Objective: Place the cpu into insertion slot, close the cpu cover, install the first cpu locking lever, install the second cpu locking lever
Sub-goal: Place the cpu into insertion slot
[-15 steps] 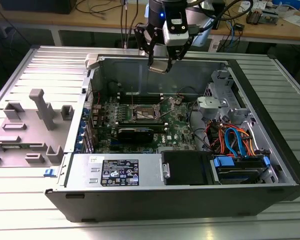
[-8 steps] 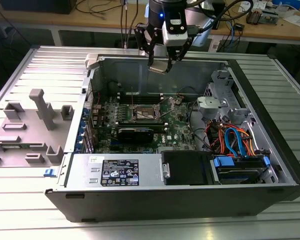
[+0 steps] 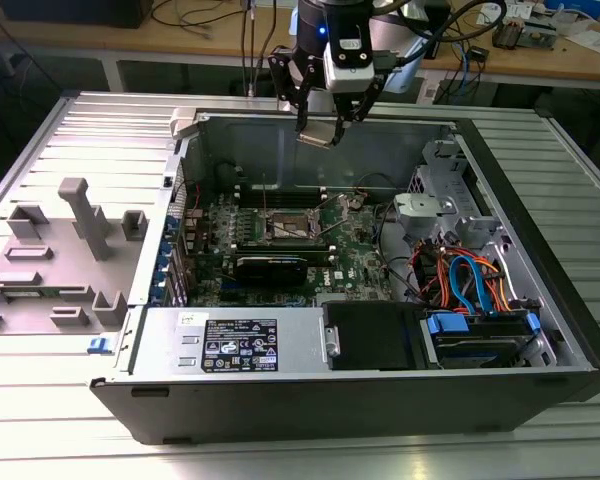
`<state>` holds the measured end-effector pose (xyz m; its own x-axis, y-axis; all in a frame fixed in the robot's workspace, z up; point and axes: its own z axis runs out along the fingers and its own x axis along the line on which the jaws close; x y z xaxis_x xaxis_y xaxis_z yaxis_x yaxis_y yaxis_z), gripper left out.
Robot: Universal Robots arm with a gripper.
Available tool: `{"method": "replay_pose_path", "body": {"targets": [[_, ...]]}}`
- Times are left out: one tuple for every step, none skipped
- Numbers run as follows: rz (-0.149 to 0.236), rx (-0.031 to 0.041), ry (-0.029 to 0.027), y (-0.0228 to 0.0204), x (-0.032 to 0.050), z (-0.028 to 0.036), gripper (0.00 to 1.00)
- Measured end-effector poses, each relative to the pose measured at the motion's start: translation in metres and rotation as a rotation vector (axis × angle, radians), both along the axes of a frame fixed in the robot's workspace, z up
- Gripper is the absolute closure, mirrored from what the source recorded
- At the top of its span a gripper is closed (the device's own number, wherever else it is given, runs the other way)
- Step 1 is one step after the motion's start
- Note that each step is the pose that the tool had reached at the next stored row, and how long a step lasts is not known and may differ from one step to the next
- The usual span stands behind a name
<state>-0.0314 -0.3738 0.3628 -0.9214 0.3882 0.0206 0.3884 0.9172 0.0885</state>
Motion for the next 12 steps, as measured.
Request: {"method": "replay_pose_path", "body": {"targets": [[-0.016,0.0,0.0,0.0,0.0,-0.0002,0.46],[-0.032,-0.0001,0.0,0.0,0.0,-0.0004,0.46],[-0.039,0.0,0.0,0.0,0.0,-0.0006,0.46],[-0.045,0.0,0.0,0.0,0.0,-0.0007,0.46],[-0.055,0.0,0.0,0.0,0.0,-0.0009,0.46],[-0.068,0.0,0.0,0.0,0.0,-0.0011,0.46],[-0.076,-0.0001,0.0,0.0,0.0,-0.0011,0.46],[-0.083,0.0,0.0,0.0,0.0,-0.0012,0.46],[-0.093,0.0,0.0,0.0,0.0,-0.0013,0.46],[-0.099,0.0,0.0,0.0,0.0,-0.0014,0.46],[-0.111,-0.0001,0.0,0.0,0.0,-0.0015,0.46],[-0.121,0.0,0.0,0.0,0.0,-0.0016,0.46]]}}
